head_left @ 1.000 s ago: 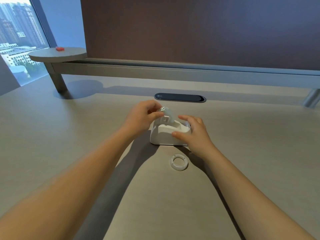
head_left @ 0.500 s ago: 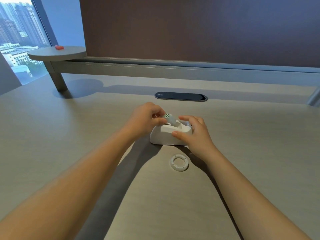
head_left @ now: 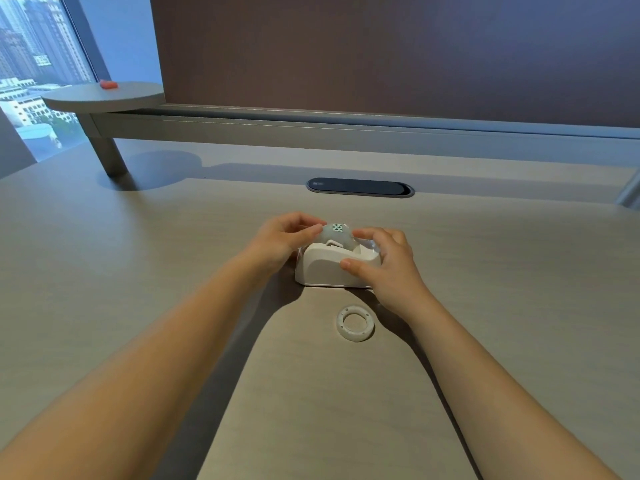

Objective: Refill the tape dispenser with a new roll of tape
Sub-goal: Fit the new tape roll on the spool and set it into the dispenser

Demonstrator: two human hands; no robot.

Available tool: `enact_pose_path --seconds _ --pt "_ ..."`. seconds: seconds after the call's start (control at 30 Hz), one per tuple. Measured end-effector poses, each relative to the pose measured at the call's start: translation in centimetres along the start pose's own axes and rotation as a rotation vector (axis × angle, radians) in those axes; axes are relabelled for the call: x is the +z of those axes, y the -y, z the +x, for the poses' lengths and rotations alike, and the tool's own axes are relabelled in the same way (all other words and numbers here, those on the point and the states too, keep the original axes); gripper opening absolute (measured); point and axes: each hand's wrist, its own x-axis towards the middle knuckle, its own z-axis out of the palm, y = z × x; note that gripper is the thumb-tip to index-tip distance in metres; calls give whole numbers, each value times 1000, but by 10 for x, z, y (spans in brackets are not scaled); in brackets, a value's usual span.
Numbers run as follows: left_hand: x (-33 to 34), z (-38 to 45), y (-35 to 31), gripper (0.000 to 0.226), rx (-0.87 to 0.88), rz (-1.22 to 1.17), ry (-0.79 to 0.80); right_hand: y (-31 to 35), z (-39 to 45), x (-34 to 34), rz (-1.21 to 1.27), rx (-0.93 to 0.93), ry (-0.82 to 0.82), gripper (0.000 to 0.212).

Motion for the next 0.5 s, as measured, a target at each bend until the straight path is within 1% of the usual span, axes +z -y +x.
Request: enact_pose_path --seconds 0.1,0.2,0.23,0.3,0.33,0.37,0.4,0.43,0.5 --pt "1 2 -3 16 28 19 -17 1 0 -1 1 8 7 45" --pt "1 1 -5 11 64 79 -13 5 -2 -2 22 30 27 43" --pt "1 1 -6 11 64 93 -7 6 -4 -5 113 61 51 38" --pt "0 -1 -8 12 44 87 8 12 -7 -11 418 198 132 21" --pt "0 -1 -8 12 29 75 10 15 -8 -14 528 257 143 14" --pt "0 -2 -9 14 17 66 5 16 -7 -17 555 282 124 12" --pt "-1 -2 -9 19 11 63 -8 17 -6 -19 533 277 79 14" --pt "-1 -3 -9 24 12 63 -27 18 -2 -20 461 232 5 19" --pt "-2 -5 -9 33 29 78 -50 24 4 -18 224 59 -139 25"
